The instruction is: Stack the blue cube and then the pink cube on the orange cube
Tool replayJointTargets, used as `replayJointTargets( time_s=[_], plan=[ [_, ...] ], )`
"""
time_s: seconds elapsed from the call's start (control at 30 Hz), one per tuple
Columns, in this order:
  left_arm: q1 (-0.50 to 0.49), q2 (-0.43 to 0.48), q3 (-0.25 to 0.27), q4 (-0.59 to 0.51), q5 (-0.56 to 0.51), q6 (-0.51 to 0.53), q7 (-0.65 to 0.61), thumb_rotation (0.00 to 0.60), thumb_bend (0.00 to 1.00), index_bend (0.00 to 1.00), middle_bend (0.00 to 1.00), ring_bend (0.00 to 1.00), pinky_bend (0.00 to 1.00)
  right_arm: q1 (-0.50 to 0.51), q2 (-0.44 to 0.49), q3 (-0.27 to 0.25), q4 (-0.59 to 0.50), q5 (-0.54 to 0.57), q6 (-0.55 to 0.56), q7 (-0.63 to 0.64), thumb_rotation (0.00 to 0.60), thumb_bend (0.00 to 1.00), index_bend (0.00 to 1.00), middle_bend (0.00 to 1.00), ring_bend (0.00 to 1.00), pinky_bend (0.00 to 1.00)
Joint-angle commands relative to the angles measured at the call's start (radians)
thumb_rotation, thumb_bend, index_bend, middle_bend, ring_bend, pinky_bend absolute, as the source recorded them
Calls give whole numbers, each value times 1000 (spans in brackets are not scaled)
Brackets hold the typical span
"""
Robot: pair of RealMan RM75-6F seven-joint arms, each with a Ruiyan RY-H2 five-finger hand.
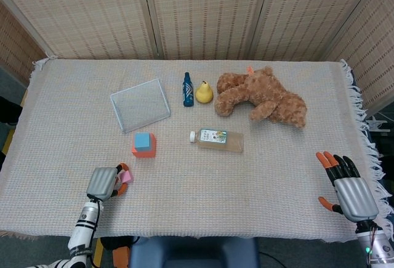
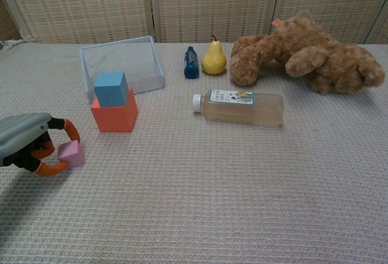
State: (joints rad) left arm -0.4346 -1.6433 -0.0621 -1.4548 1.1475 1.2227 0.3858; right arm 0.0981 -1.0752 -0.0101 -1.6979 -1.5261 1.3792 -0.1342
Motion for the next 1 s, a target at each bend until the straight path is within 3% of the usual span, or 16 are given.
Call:
replayJointTargets(
  time_s=[0.03, 0.2, 0.33, 0.57, 0.73, 1.0],
  plan=[
    [2, -5, -2, 5, 8, 6, 3, 600, 313, 492, 1000, 1000, 1000, 0, 0, 0, 0, 0, 0, 0, 600, 83, 0, 0, 0, 0],
    [11, -10, -9, 16, 41, 29, -13, 600, 311, 663, 1000, 1000, 1000, 0, 1, 0, 0, 1, -2, 1, 600, 84, 0, 0, 0, 0],
    [22, 26, -4, -20, 99, 68, -30, 600, 306, 693, 1000, 1000, 1000, 0, 2, 0, 0, 1, -2, 3, 600, 84, 0, 0, 0, 0],
    [12, 238, -15, -280, 148, 45, -46, 600, 313, 696, 1000, 1000, 1000, 0, 2, 0, -1, 0, -2, 4, 600, 83, 0, 0, 0, 0],
    [-35, 346, -67, -395, 132, -10, -37, 600, 318, 691, 1000, 1000, 1000, 1, -3, -3, -3, -2, -6, -5, 600, 84, 0, 0, 0, 0],
    [-159, 372, -172, -405, -19, -146, 4, 600, 321, 683, 1000, 1000, 1000, 1, -9, 1, -2, 5, -4, -16, 600, 84, 0, 0, 0, 0]
  ],
)
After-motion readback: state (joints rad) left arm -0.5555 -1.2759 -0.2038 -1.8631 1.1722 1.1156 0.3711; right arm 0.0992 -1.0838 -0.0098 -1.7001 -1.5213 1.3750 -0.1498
